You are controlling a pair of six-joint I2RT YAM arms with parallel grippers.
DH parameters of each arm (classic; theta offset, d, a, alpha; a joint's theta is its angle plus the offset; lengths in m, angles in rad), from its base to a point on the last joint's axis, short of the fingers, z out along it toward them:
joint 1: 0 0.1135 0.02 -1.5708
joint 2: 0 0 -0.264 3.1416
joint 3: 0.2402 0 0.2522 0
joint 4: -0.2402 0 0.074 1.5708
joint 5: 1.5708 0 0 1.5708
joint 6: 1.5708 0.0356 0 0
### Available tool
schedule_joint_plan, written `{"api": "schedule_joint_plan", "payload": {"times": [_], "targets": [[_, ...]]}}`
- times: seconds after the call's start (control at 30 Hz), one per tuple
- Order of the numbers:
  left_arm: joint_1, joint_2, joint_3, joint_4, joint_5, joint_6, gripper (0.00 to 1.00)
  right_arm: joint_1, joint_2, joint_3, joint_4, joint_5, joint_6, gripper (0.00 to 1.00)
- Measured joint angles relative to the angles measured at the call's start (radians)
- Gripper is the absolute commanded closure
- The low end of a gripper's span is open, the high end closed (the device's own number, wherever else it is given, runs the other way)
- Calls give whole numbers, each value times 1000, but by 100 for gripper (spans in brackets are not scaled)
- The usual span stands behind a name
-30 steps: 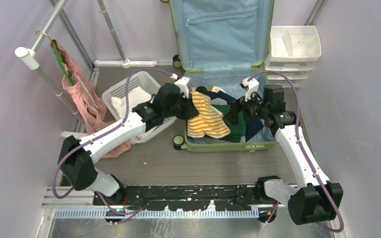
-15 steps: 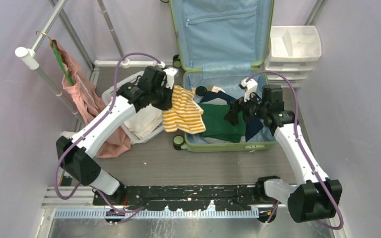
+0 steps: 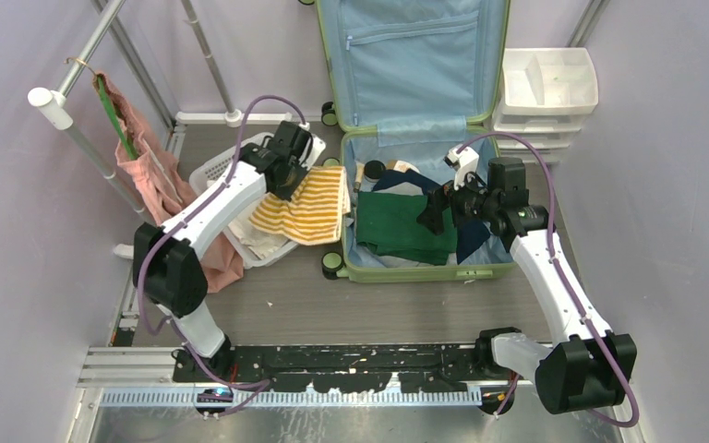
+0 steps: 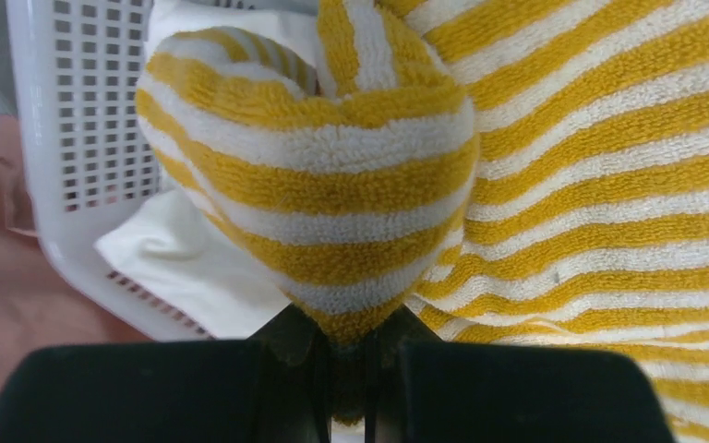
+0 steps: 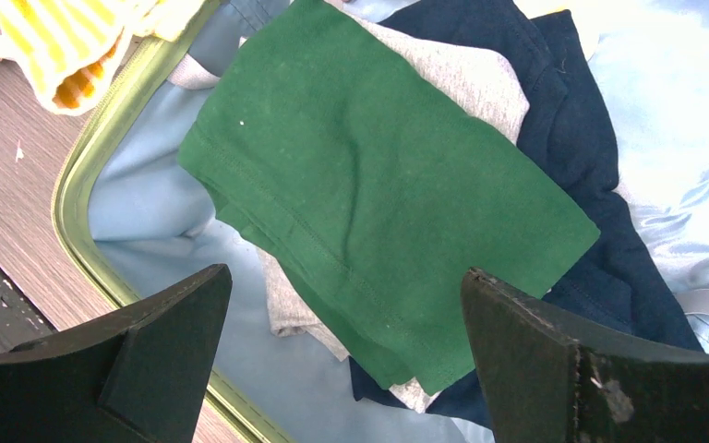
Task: Open, take out, and arrange the luggage
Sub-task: Place the clothes in the bin.
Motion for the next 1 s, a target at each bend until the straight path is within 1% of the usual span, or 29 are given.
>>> {"api": "schedule_joint_plan", "payload": {"times": [0.2,0.33,0.6,0.9,0.93,0.97,1.0], "targets": [[10,89,0,13,-132,174,100,0,0,0,0,0,-10,0],[30,107,-2,42,-173,261,100,0,0,0,0,0,-12,0],[90,116,-6,101,-179,405,100,0,0,0,0,-1,-13,0],[129,198,-6,143,-179,521,100,0,0,0,0,-1,-13,0],[130,205,-6,150,-185,531,94,0,2,0,0,-1,-13,0],[130,213,-6,161,-191,547,85,0,3,0,0,-1,-14,0],[130,220,-6,171,-199,557,72,0,6,0,0,-1,-14,0]]}}
